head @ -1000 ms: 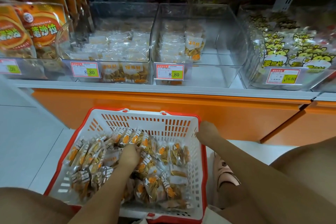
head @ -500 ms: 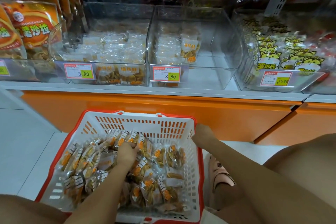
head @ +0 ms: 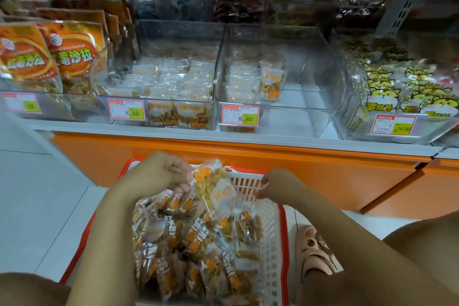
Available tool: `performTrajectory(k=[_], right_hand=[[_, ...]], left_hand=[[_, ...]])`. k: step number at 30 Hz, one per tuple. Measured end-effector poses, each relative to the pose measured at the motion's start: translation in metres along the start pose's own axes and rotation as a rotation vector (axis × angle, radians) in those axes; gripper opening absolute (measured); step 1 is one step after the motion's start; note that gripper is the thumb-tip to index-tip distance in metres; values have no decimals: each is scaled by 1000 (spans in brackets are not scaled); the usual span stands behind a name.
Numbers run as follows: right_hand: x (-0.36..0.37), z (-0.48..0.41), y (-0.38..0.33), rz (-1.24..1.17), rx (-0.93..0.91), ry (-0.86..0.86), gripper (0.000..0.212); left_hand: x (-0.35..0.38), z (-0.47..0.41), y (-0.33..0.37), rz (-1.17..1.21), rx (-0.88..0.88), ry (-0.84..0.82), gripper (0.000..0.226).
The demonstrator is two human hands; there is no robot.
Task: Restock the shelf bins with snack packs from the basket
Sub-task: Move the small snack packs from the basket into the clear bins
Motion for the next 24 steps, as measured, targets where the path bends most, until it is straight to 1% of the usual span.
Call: performTrajectory(k=[2, 3, 4, 6, 7, 8, 9, 11, 12, 13, 15, 17, 18, 19, 21, 23, 24], right_hand=[[-12, 21, -20, -92, -111, -160, 43], [-18, 34, -31, -184, -176, -249, 45], [-24, 46, -42, -314, -235, -335, 44], [-36, 64, -58, -628, -318, -468, 32], [-44, 68, -64, -759, -338, -471, 25], [-54, 71, -67, -868, -336, -435, 21], [-64, 70, -68, -967, -319, -381, 21], [-84, 67, -64, -1115, -287, -286, 31], [-97, 65, -62, -1135, -283, -228, 36], [-111, 62, -58, -1116, -284, -150, 39], [-147, 58, -49, -1037, -274, 44, 32], [-189, 58, -41, -956, -287, 251, 20], [-210, 58, -37, -906, -289, 345, 20], [-230, 56, -32, -846, -286, 427, 24], [-260, 48, -24, -656, -239, 541, 37], [-276, 33, -20, -367, -153, 590, 36], [-278, 24, -19, -238, -118, 589, 32]], left_hand=[[-11, 12, 25, 92, 94, 61, 8], [-15, 16, 35, 125, 128, 91, 8], [-17, 19, 43, 146, 156, 118, 7], [-16, 21, 56, 202, 204, 179, 8], [-15, 21, 62, 240, 227, 220, 9], [-13, 20, 69, 270, 257, 263, 9], [-11, 18, 77, 289, 290, 303, 10], [-4, 14, 92, 327, 347, 356, 11], [-1, 11, 99, 348, 368, 368, 12], [1, 7, 107, 364, 389, 372, 14], [0, 0, 119, 322, 410, 412, 14], [-13, -8, 125, 208, 391, 544, 28], [-21, -12, 128, 179, 385, 609, 37], [-29, -19, 130, 158, 385, 653, 45], [-35, -37, 136, 84, 385, 670, 55], [-32, -55, 138, 16, 379, 630, 56], [-29, -64, 138, -8, 381, 601, 51]])
Point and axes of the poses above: each hand's wrist, its own z-axis away from the middle knuckle, its own x-axis out of the palm, y = z × x, the point moved 8 cm from there along -z, towards the middle knuckle, and after that the axes turned 7 degrees about x, right-handed, at the moved point
